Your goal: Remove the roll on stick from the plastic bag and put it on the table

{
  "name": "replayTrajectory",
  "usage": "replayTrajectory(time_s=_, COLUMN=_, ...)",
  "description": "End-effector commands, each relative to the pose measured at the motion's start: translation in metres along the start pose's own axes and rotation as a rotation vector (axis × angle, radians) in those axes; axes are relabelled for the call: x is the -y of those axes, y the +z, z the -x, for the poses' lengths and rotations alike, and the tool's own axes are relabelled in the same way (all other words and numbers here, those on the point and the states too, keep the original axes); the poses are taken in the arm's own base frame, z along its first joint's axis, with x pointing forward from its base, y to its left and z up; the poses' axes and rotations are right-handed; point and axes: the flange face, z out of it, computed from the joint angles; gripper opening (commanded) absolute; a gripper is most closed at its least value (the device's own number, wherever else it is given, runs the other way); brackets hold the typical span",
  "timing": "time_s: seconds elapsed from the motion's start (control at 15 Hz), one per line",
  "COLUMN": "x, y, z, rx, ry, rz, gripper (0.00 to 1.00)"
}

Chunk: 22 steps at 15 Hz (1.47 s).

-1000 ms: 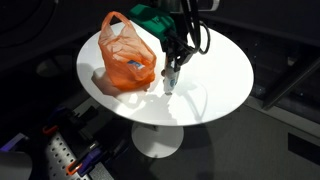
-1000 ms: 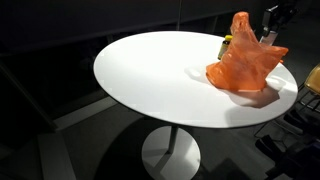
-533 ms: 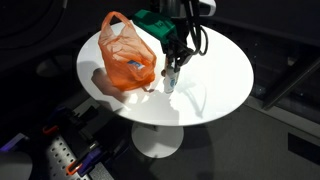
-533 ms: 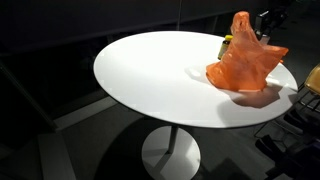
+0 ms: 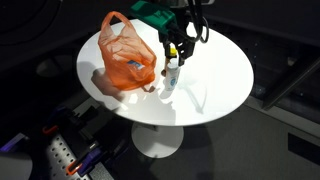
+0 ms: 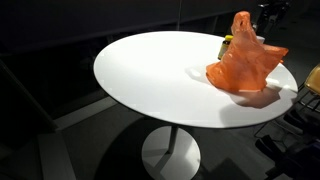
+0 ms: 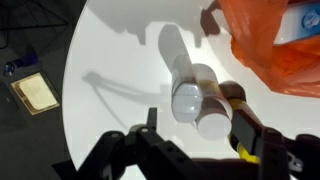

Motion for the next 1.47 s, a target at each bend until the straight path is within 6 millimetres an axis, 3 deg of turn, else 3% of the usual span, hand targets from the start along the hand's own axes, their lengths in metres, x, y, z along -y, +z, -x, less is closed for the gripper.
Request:
replayTrajectory(time_s=0.0, x=0.007, y=-0.04, z=0.014, rx=-0.019, ry=-0.062, rz=-0.034, gripper=1.0)
replayTrajectory(time_s=0.53, x=0.032, y=-0.096, z=0.051, rx=0.086, ry=-0.226, rz=-0.086, gripper=1.0)
replayTrajectory(time_s=1.0, x=0.051, y=-0.148, z=0.085, rx=0.148, ry=-0.219, rz=-0.067, gripper=1.0)
replayTrajectory(time_s=1.2, x=0.057, y=-0.157, z=0.091, rx=0.144, ry=-0.222, rz=-0.062, gripper=1.0)
replayTrajectory(time_s=1.33, x=0.063, y=-0.151, z=0.093, rx=0.159, ry=-0.255, rz=-0.078, gripper=1.0)
replayTrajectory(time_s=1.4, x=0.059, y=-0.153, z=0.085, rx=0.147, ry=-0.246, rz=-0.074, gripper=1.0)
